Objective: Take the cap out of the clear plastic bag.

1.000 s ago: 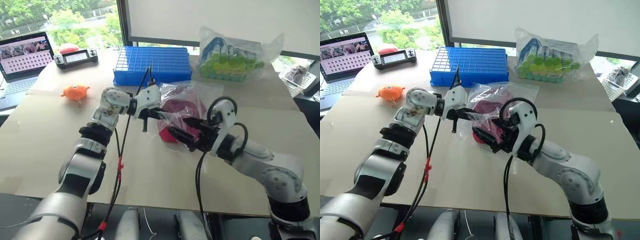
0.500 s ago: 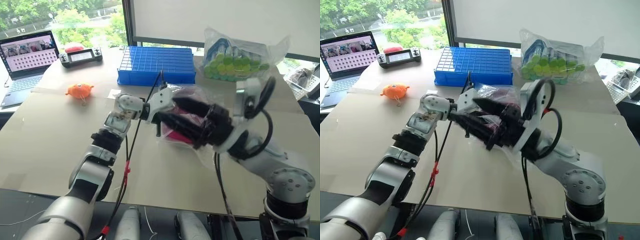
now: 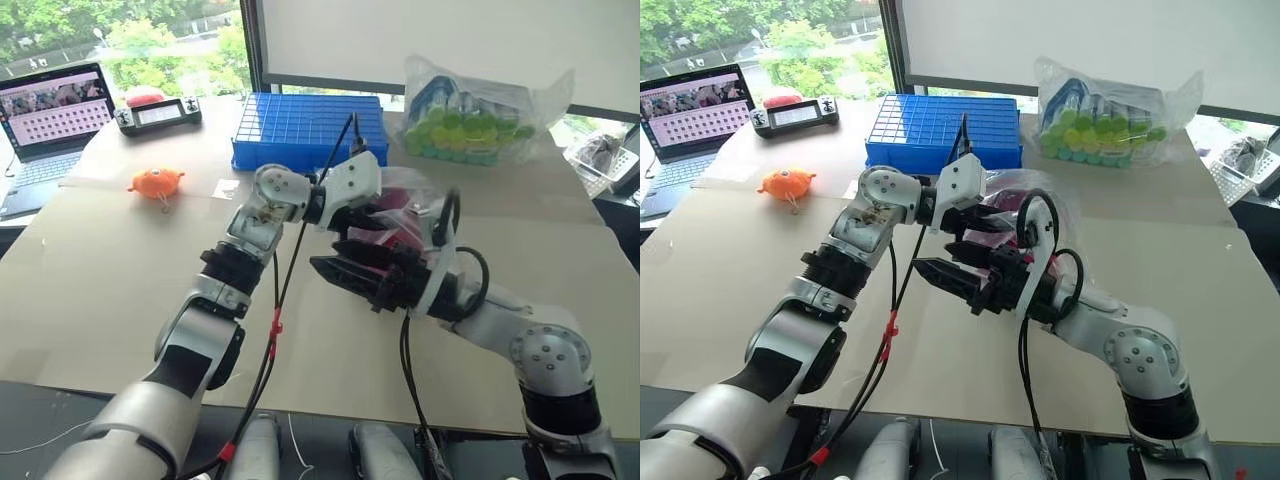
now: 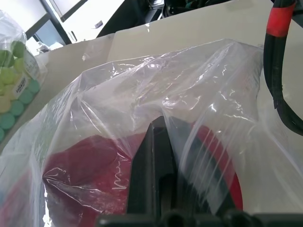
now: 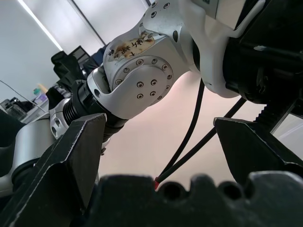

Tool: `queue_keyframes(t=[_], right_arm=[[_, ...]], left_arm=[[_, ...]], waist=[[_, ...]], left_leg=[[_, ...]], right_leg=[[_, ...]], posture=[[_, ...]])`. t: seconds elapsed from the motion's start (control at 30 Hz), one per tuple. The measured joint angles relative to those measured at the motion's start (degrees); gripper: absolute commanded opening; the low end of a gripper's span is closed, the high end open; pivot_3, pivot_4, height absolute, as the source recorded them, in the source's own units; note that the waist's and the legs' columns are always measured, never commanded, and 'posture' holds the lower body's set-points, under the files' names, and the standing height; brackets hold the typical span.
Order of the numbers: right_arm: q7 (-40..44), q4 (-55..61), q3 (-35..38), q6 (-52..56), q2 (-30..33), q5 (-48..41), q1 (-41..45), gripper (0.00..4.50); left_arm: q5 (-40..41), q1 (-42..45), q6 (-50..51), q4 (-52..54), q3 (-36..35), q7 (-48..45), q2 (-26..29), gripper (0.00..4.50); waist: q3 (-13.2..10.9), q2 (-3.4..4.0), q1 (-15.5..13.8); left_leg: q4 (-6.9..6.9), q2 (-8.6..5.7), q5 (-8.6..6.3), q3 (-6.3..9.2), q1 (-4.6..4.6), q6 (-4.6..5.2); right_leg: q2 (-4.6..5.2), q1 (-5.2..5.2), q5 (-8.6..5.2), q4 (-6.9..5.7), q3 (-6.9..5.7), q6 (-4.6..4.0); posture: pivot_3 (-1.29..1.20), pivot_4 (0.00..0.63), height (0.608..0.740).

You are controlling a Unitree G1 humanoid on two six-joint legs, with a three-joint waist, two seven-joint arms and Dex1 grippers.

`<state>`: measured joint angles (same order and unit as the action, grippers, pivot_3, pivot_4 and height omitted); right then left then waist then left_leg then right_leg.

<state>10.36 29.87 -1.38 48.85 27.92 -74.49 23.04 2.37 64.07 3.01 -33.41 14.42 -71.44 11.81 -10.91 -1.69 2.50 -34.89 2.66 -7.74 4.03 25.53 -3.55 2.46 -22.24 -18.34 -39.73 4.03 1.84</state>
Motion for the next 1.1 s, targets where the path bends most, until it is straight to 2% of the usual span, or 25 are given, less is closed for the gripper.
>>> queue_keyframes(t=[0.07,0.23,0.37,0.43,0.6,0.7,0.87,1.1], right_arm=[[0.01,-0.37,1.49,-0.65,0.87,1.78,-2.19,4.50],[-0.21,-5.36,12.02,-1.31,7.65,7.12,-8.55,4.50],[0.68,-4.80,13.93,-1.39,10.23,10.39,-9.74,4.50],[0.72,-4.63,12.99,-1.36,11.75,14.86,-10.95,4.50],[0.84,-3.88,4.89,-1.55,13.68,27.30,-8.99,4.50],[1.99,-3.05,-4.91,-3.83,13.77,38.02,-4.65,4.50],[3.86,-6.94,-16.43,-9.61,14.77,54.49,-0.82,4.50],[8.55,-12.80,-23.54,-17.39,16.63,71.53,1.09,4.50]], left_arm=[[-0.03,-1.30,0.00,0.91,0.67,-0.73,0.39,0.04],[0.60,-2.75,1.09,2.95,0.09,-1.84,3.18,0.04],[1.55,-2.81,2.12,5.09,0.28,-1.80,2.31,0.04],[1.89,-2.82,2.48,5.55,0.25,-1.77,2.71,0.04],[2.24,-2.95,3.39,6.08,0.23,-1.66,2.93,0.04],[2.34,-2.99,3.51,6.66,0.24,-1.51,2.78,0.04],[2.51,-3.04,4.46,6.82,0.14,-1.29,3.03,0.04],[2.51,-3.24,4.57,7.06,0.18,-1.29,3.07,0.04]], waist=[[0.00,0.00,-0.22],[0.00,0.00,-0.40],[0.00,0.00,0.03],[0.00,0.01,0.17],[0.00,0.01,0.35],[0.00,0.02,0.28],[0.00,0.02,-0.21],[0.00,0.02,-0.08]], left_leg=[[-0.04,-0.01,0.00,0.03,0.00,0.00],[-0.03,-0.04,0.02,0.03,-0.02,-0.02],[-0.02,-0.05,0.01,0.03,-0.01,-0.02],[-0.02,-0.05,0.02,0.03,-0.03,-0.01],[-0.06,-0.04,0.02,0.03,-0.05,-0.01],[-0.04,-0.05,0.02,0.03,-0.03,-0.01],[-0.07,-0.08,0.02,0.03,0.02,-0.02],[-0.05,-0.07,0.03,0.04,0.00,-0.02]], right_leg=[[0.00,0.06,0.00,0.00,-0.02,0.00],[0.00,0.04,0.00,0.00,0.01,0.02],[0.01,0.05,0.00,0.01,0.02,0.02],[0.00,0.05,0.00,0.00,0.03,0.02],[0.00,0.05,-0.01,-0.02,0.06,0.04],[0.00,0.03,-0.02,-0.01,0.04,0.05],[0.03,0.03,-0.02,0.04,0.04,0.06],[0.02,0.03,-0.02,0.03,0.03,0.05]], posture=[[0.00,0.150,0.729],[0.00,0.150,0.729],[0.00,0.150,0.729],[0.00,0.150,0.729],[0.00,0.150,0.729],[0.00,0.150,0.729],[0.00,0.150,0.729],[0.00,0.150,0.729]])
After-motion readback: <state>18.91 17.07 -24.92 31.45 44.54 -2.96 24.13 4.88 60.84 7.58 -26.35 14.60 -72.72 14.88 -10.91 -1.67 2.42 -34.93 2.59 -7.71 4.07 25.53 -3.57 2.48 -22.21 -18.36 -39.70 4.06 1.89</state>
